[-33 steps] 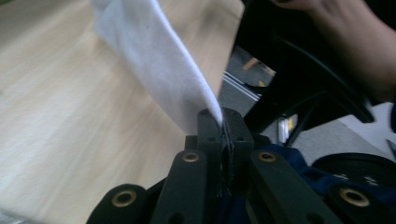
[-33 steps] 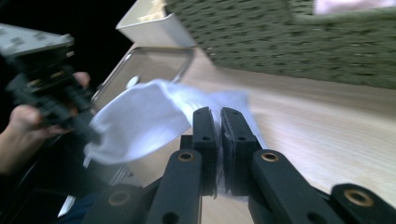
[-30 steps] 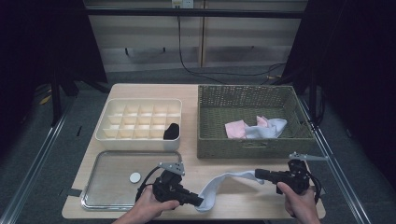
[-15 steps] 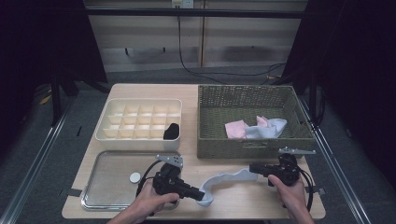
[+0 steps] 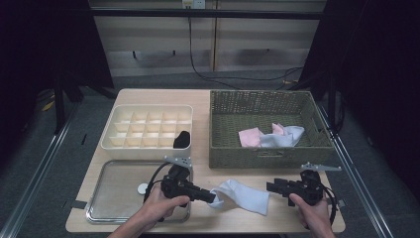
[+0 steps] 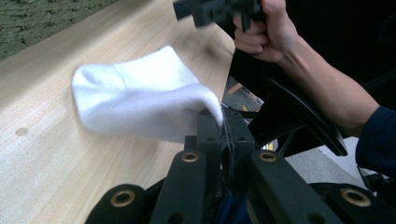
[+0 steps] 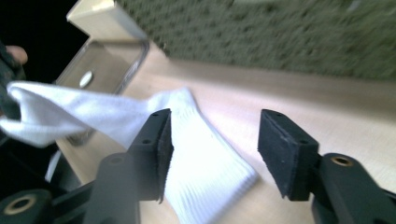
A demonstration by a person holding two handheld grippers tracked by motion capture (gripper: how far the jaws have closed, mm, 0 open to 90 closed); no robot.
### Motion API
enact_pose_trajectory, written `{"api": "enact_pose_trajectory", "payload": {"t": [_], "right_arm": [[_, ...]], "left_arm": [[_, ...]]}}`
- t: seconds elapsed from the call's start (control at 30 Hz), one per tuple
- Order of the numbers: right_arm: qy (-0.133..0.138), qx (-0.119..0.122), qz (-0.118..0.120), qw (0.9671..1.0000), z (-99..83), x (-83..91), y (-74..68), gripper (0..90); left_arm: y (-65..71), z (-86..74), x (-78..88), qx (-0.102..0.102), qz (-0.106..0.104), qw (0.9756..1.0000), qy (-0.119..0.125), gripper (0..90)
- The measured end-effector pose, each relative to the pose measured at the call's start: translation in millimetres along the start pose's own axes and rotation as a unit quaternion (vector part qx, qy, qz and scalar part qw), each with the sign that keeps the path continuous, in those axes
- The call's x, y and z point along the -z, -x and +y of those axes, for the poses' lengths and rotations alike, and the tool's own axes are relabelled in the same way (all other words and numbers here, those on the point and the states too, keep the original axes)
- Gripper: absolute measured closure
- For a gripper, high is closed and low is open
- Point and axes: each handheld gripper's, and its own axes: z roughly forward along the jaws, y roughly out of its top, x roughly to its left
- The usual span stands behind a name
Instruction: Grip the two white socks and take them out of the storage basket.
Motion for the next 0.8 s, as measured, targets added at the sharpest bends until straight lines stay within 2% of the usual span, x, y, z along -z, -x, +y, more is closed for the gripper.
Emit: {"api": "enact_pose_trajectory", "payload": {"t": [0.1, 0.17, 0.2, 0.23, 0.37, 0.4, 0.43, 0.47, 0.53, 0.6, 0.63, 0.7, 0.73, 0.77, 0.8], "right_arm": [[-0.019, 0.008, 0.002, 0.9998, -8.5, -6.9, -5.8, 43.6], [-0.039, 0.020, 0.012, 0.9990, -11.7, -17.4, -12.9, 44.9], [-0.039, 0.020, 0.012, 0.9990, -11.7, -17.4, -12.9, 44.9], [-0.046, 0.033, 0.023, 0.9981, -10.3, -26.5, -21.6, 46.3], [-0.056, 0.054, 0.053, 0.9956, -5.7, -43.3, -40.3, 42.9], [-0.061, 0.060, 0.054, 0.9949, -5.8, -48.7, -43.8, 41.2], [-0.068, 0.063, 0.058, 0.9940, -6.1, -54.2, -46.6, 40.1], [-0.068, 0.063, 0.058, 0.9940, -6.1, -54.2, -46.6, 40.1], [-0.077, 0.074, 0.068, 0.9920, -4.4, -67.6, -54.8, 37.1], [-0.076, 0.076, 0.070, 0.9918, -3.5, -69.7, -56.7, 36.7], [-0.076, 0.089, 0.074, 0.9903, -1.4, -76.8, -62.1, 35.6], [-0.078, 0.097, 0.066, 0.9900, 0.4, -83.7, -65.9, 36.1], [-0.077, 0.100, 0.062, 0.9901, 1.1, -86.1, -66.9, 40.9], [-0.074, 0.097, 0.065, 0.9905, 2.6, -89.1, -67.2, 54.8], [-0.070, 0.098, 0.069, 0.9904, 3.3, -90.3, -66.6, 61.4]], "left_arm": [[1.6, 0.8, -0.5, -0.002, 0.004, 1.0000, -0.001, 86.9], [2.7, 2.9, 0.1, -0.007, 0.003, 1.0000, 0.000, 86.9], [2.7, 2.9, 0.1, -0.007, 0.003, 1.0000, 0.000, 86.8], [4.3, 5.7, 0.3, -0.006, 0.004, 1.0000, 0.005, 86.8], [6.5, 13.5, 2.1, -0.013, 0.006, 0.9998, 0.013, 86.8], [8.2, 15.6, 2.1, -0.011, 0.005, 0.9998, 0.017, 86.8], [8.7, 17.6, 2.5, -0.017, 0.003, 0.9997, 0.018, 86.8], [8.7, 17.6, 2.5, -0.017, 0.003, 0.9997, 0.018, 86.8], [10.9, 21.5, 2.5, -0.021, 0.001, 0.9995, 0.024, 86.8], [11.7, 22.3, 2.5, -0.017, 0.001, 0.9995, 0.027, 86.8], [12.3, 23.9, 2.8, -0.022, 0.000, 0.9994, 0.028, 86.8], [13.5, 24.7, 2.7, -0.021, -0.001, 0.9993, 0.029, 86.7], [13.2, 25.3, 3.1, -0.027, 0.002, 0.9992, 0.029, 86.7], [13.6, 25.4, 3.6, -0.030, 0.007, 0.9991, 0.030, 86.4], [13.6, 25.4, 3.6, -0.030, 0.007, 0.9991, 0.030, 86.1]]}}
